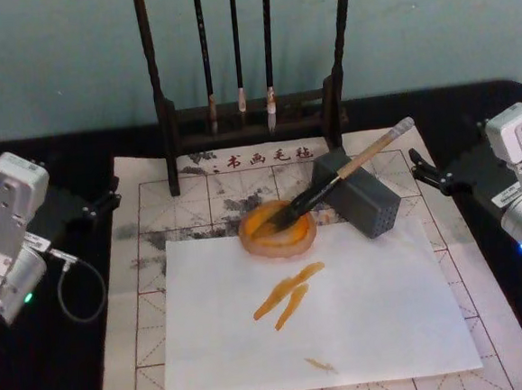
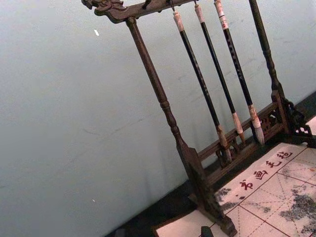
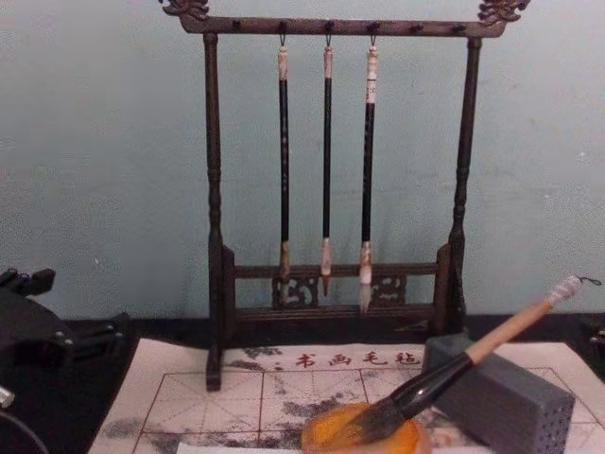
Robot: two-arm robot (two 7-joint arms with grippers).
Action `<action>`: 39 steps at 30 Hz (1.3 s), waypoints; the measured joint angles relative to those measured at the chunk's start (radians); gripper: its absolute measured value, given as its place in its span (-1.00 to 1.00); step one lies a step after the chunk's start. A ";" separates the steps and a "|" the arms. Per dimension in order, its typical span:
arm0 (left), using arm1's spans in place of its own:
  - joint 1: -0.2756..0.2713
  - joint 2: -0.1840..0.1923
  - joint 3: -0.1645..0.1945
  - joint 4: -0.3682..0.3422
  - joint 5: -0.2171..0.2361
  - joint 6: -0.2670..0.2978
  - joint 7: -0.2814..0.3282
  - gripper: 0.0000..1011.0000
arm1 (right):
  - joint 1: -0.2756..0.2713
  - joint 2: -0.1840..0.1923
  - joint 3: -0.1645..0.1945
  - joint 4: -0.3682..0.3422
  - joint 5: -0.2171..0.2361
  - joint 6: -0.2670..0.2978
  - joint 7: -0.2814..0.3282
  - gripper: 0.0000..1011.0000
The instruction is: Pick up the brush from the inkstone, write on the paper, then place the brush back to its original position.
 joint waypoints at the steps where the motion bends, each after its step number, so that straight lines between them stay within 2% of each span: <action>1: 0.000 0.000 0.000 0.000 0.000 0.000 0.000 0.98 | 0.000 0.000 0.000 0.000 0.000 0.000 0.000 0.98; 12: 0.000 0.000 0.000 0.000 0.000 0.000 0.000 0.98 | 0.000 0.000 0.000 0.000 0.000 0.000 0.000 0.98; 14: 0.000 0.000 0.000 0.000 0.000 0.000 0.000 0.98 | -0.002 -0.002 0.007 0.000 0.001 0.000 0.004 0.98; 17: 0.000 0.000 0.000 0.000 0.000 0.000 0.000 0.98 | -0.012 -0.007 0.026 -0.005 0.029 0.006 0.027 0.98; 18: 0.000 0.000 0.000 0.000 0.000 0.000 0.000 0.98 | -0.015 -0.009 0.033 -0.007 0.042 0.009 0.036 0.98; 20: 0.000 0.000 0.000 0.000 0.000 0.000 0.000 0.98 | -0.025 -0.013 0.057 -0.015 0.096 0.029 0.072 0.98; 21: 0.000 0.000 0.000 0.000 0.000 0.000 0.000 0.98 | -0.033 -0.017 0.075 -0.021 0.139 0.047 0.100 0.98; 24: 0.000 0.000 0.000 0.000 0.000 0.000 0.000 0.98 | -0.045 -0.024 0.105 -0.030 0.212 0.080 0.143 0.98; 27: 0.000 0.000 0.000 0.000 0.000 0.000 0.000 0.98 | -0.061 -0.036 0.143 -0.044 0.306 0.134 0.203 0.98; 31: 0.000 0.000 0.000 0.000 0.000 0.000 0.000 0.98 | -0.073 -0.050 0.169 -0.053 0.375 0.180 0.250 0.98; 39: 0.000 0.000 0.000 0.000 0.000 0.000 0.000 0.98 | -0.078 -0.086 0.199 -0.065 0.475 0.268 0.324 0.98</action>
